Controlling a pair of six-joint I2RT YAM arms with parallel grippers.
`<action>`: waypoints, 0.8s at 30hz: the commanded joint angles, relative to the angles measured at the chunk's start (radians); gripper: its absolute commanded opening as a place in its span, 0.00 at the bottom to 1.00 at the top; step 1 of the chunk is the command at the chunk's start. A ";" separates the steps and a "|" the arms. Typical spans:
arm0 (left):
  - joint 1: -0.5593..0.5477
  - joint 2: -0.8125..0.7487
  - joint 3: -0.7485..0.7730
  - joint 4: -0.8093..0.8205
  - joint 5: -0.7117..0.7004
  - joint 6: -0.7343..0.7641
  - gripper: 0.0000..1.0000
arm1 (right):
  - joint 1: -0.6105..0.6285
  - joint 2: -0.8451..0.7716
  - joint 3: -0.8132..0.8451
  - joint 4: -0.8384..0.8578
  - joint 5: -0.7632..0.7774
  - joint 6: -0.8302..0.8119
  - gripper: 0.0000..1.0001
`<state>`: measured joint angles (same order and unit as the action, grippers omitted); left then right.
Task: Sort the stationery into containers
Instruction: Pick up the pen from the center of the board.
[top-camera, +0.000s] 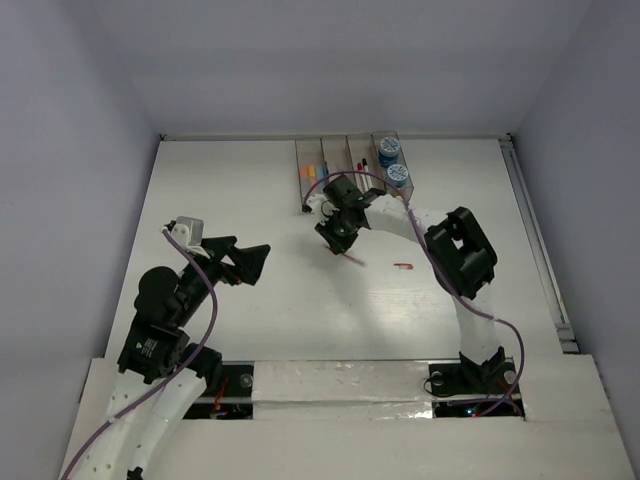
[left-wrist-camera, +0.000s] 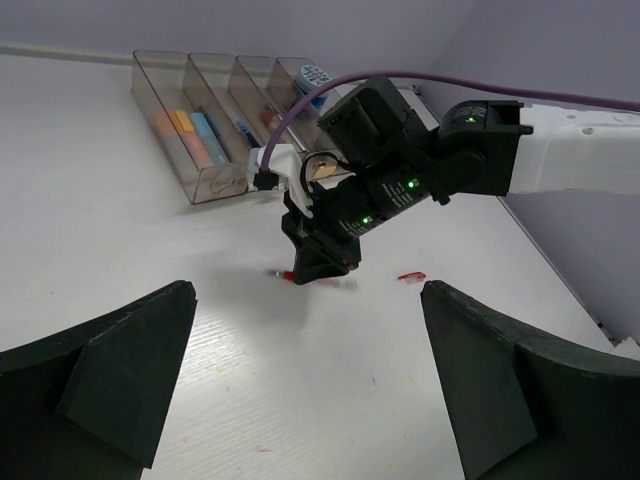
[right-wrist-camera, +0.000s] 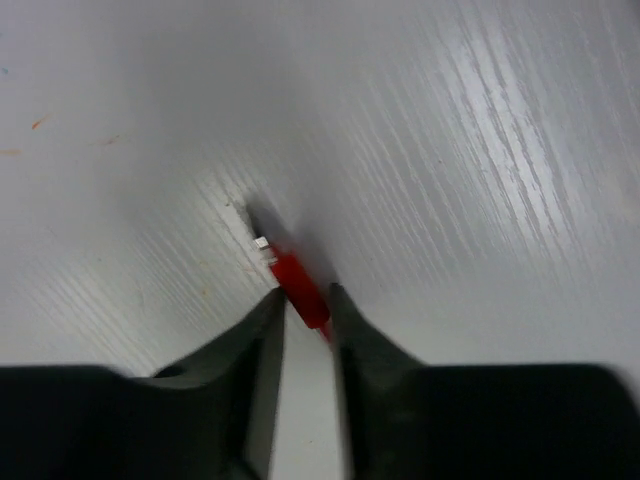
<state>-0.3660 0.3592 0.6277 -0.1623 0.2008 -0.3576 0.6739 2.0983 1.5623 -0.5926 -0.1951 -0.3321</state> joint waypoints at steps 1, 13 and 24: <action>0.002 0.009 -0.005 0.037 0.009 -0.001 0.94 | 0.010 0.049 0.013 0.008 -0.006 0.024 0.18; 0.002 0.063 -0.017 0.070 0.104 0.000 0.83 | 0.019 -0.128 -0.091 0.324 -0.043 0.271 0.00; 0.002 0.139 -0.034 0.116 0.270 -0.006 0.54 | 0.121 -0.526 -0.433 0.996 -0.027 0.861 0.00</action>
<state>-0.3660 0.5034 0.5972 -0.1146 0.4198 -0.3603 0.7322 1.6173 1.1667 0.0967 -0.2081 0.3477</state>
